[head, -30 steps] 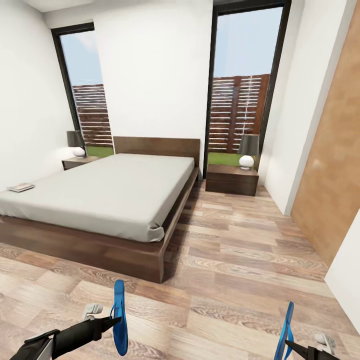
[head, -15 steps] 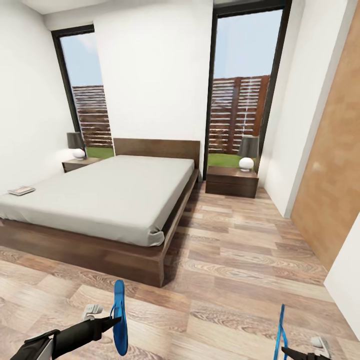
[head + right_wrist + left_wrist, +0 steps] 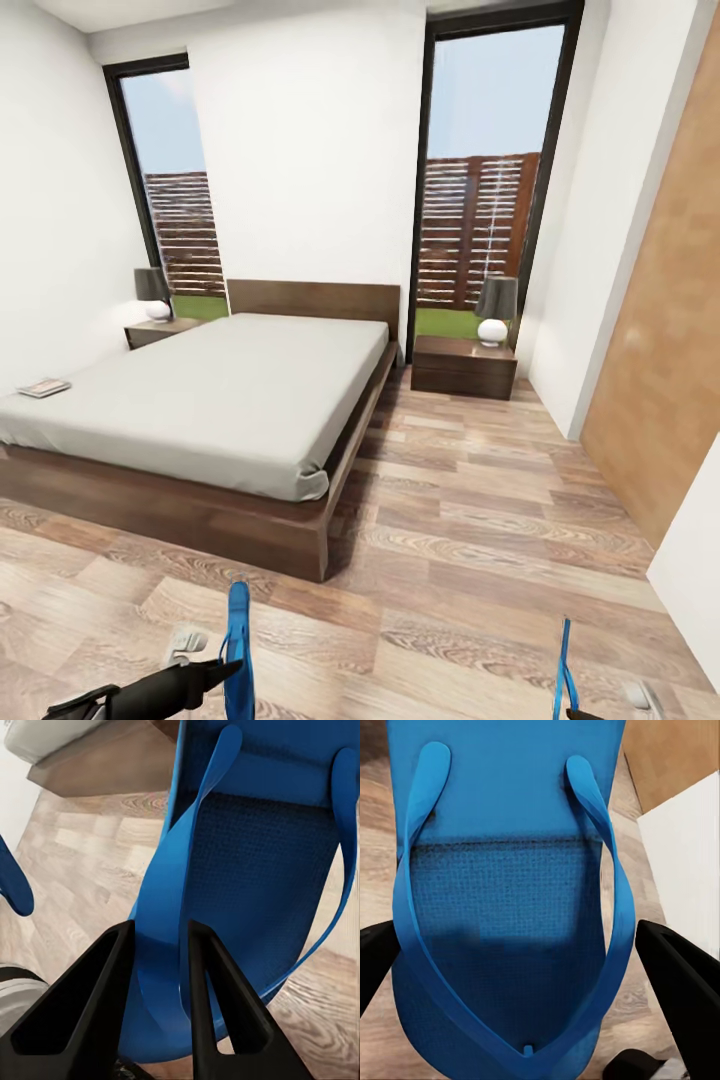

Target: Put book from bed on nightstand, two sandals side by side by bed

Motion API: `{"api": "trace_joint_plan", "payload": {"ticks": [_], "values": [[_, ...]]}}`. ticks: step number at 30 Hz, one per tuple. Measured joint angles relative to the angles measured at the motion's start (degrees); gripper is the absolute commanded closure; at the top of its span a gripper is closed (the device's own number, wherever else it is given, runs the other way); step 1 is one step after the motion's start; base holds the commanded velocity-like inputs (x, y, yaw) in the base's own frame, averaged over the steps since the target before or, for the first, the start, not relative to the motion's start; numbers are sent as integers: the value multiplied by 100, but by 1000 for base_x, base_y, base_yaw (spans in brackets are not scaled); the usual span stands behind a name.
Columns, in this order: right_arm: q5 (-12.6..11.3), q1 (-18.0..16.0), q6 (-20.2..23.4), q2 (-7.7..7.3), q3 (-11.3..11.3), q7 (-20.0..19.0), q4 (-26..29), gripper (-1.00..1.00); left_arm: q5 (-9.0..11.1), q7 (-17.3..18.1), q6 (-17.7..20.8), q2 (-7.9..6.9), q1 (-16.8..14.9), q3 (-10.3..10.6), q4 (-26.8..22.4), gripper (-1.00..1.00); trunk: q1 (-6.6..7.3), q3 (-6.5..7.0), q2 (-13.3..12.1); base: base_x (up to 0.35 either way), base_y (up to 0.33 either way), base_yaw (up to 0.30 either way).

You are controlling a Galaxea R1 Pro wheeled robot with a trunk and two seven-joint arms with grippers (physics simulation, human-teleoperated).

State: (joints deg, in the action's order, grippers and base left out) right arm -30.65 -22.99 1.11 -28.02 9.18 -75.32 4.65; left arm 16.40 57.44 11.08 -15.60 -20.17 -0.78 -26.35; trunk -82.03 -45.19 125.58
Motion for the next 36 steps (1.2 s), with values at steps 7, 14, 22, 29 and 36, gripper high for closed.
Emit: {"api": "trace_joint_plan", "payload": {"ticks": [7, 14, 22, 29, 36], "values": [[1, 0, 2, 130, 2, 753, -269, 100, -327, -353, -583, 184, -2, 0, 436, 100, 154, 126, -281, 0, 0, 0], [0, -1, 6, 281, -12, 1918, -269, 100, -341, -896, -635, 329, -3, -11, 446, 100, 308, 252, -561, 0, 0, 0], [10, -1, 9, 290, 5, 876, -228, 100, -342, -936, -638, 350, -3, -5, 446, 100, 484, 396, -882, 0, 0, 0], [14, -1, 3, 290, 7, 343, -246, 100, -343, -937, -639, 355, -3, 2, 446, 100, 637, 521, -1163, 0, 0, 0], [6, -1, -3, 298, 0, 347, -268, 100, -448, -980, -639, 482, -3, 0, 454, 100, 791, 647, -1444, 0, 0, 0]]}}
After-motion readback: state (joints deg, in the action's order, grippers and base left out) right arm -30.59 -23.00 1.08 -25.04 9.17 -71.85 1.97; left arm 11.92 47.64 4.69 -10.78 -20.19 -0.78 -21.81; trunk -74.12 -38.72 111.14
